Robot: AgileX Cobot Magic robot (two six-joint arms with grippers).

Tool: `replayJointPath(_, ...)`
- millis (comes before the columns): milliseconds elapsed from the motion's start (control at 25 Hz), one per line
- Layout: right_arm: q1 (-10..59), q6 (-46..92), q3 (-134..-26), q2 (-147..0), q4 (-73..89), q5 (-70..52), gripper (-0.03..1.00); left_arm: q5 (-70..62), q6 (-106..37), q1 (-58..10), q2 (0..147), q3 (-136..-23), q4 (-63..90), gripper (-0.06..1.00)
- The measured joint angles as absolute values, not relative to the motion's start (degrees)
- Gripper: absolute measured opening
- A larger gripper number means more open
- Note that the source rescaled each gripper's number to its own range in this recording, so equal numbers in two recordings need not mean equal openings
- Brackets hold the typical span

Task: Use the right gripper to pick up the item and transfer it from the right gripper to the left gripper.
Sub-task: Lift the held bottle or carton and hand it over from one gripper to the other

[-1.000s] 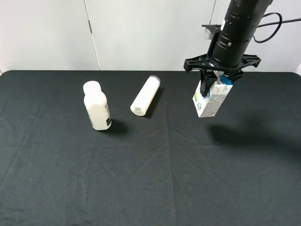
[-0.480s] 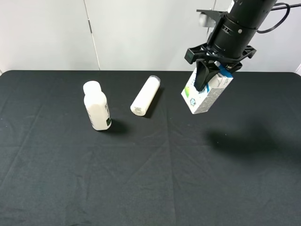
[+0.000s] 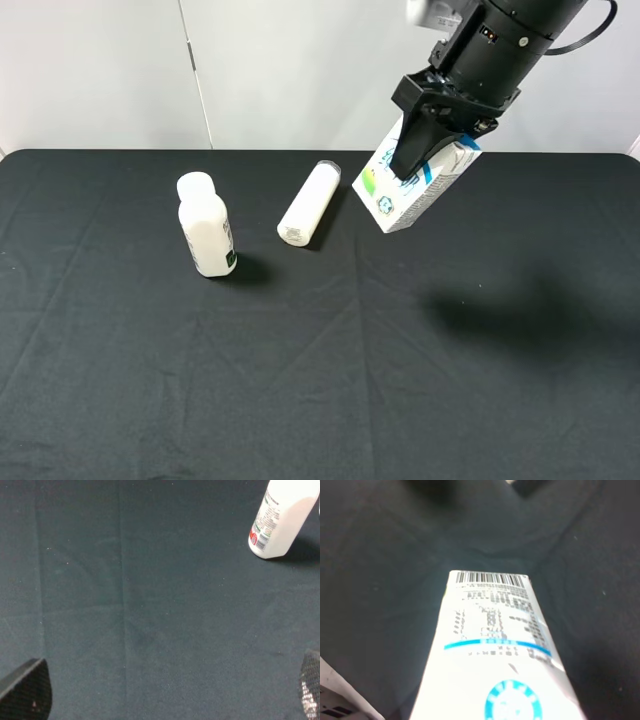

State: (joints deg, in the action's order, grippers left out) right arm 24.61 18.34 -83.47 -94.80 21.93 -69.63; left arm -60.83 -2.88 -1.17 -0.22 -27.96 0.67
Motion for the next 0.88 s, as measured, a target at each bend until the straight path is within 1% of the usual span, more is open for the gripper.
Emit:
replayJointPath(160, 27.1, 22.5, -83.5, -94.8, 21.9, -69.6, 0.05, -60.8, -2.9, -1.2, -0.2, -28.0, 0.7, 0.97)
replayJointPath(480, 36.6, 33.9, -83.5, -94.8, 22.6, -69.6, 0.05, -60.8, -2.9, -1.2, -0.2, -28.0, 0.7, 0.97)
replayJointPath(640, 38.7, 41.0, -83.5, -94.8, 22.6, -69.2, 0.05, -60.8, -2.9, -1.2, -0.2, -28.0, 0.7, 0.97)
replayJointPath(880, 38.9, 52.0, -83.5, -94.8, 22.2, -68.9, 0.05, -60.8, -2.9, -1.2, -0.2, -28.0, 0.8, 0.97)
